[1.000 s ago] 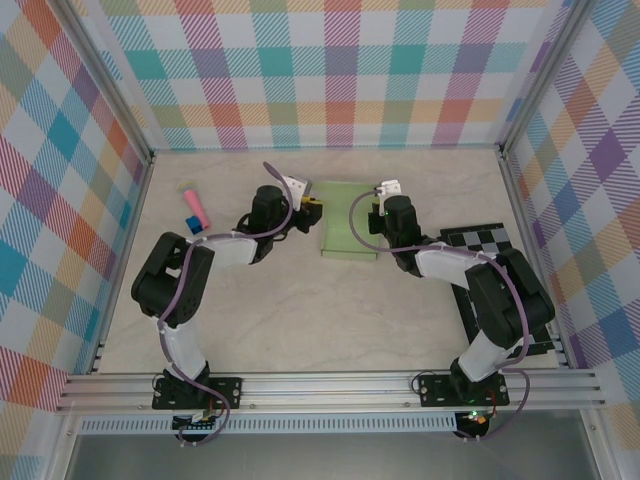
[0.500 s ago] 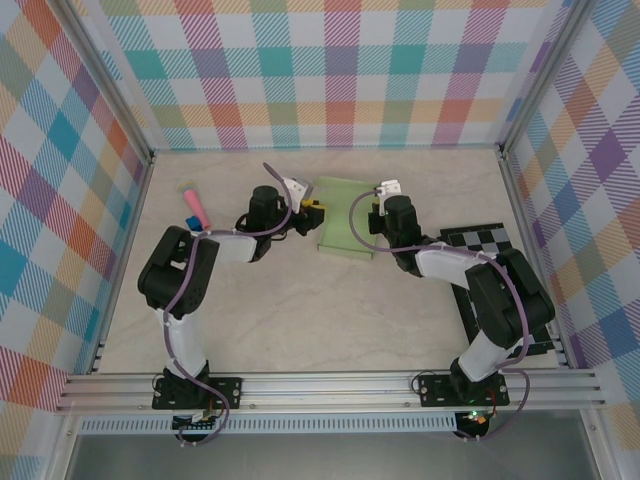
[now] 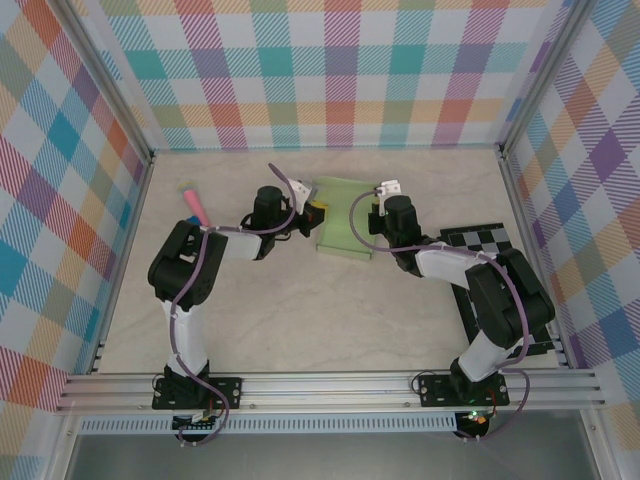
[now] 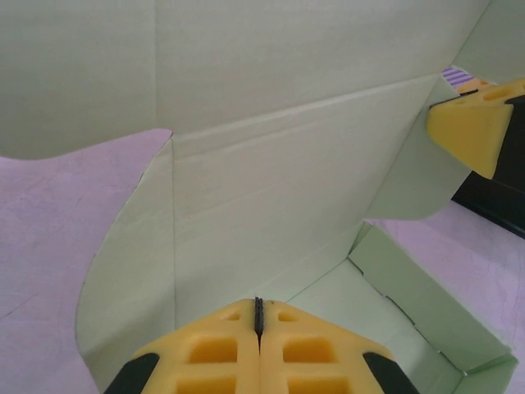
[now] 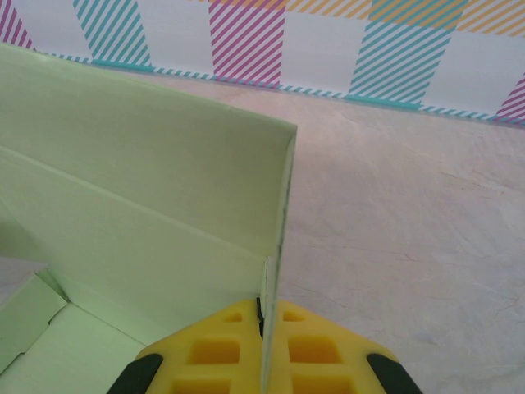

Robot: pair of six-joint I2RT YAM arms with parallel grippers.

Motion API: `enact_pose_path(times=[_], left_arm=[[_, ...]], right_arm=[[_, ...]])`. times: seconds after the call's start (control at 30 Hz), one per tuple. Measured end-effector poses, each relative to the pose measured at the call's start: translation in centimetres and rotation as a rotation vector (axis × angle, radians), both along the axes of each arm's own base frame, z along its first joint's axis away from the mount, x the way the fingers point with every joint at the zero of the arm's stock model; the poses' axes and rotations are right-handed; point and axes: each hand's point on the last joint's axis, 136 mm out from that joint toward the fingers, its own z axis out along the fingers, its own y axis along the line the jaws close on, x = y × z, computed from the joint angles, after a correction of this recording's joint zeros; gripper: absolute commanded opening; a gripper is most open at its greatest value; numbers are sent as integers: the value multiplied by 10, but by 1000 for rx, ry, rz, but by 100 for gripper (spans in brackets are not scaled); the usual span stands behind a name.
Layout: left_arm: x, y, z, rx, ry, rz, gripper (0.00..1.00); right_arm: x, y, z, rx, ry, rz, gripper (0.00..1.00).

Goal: Fold the paper box

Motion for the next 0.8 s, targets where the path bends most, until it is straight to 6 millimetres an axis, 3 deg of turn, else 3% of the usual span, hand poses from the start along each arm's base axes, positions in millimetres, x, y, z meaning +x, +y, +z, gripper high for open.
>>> enact_pose_path(times=[0.3, 0.37, 0.4, 0.47, 0.5, 0.67, 0.8], left_arm=[[-17, -33, 12, 14, -58, -8, 2], [-19, -36, 14, 13, -66, 1, 17], [-20, -35, 15, 11, -69, 11, 41], [-20, -28, 17, 12, -78, 30, 75], [-20, -22, 19, 13, -82, 37, 79], [-11, 21, 28, 18, -129, 75, 83], [-1, 41, 30, 33, -160, 72, 71]], right_arm=[[-2, 1, -4, 60, 34, -20, 0], [-2, 0, -5, 63, 37, -26, 0], [-2, 0, -5, 62, 37, -29, 0], [-3, -1, -5, 58, 37, -32, 0], [-3, -1, -5, 54, 36, -31, 0], [-3, 0, -3, 18, 25, -1, 0], [-2, 4, 2, -5, 6, 48, 0]])
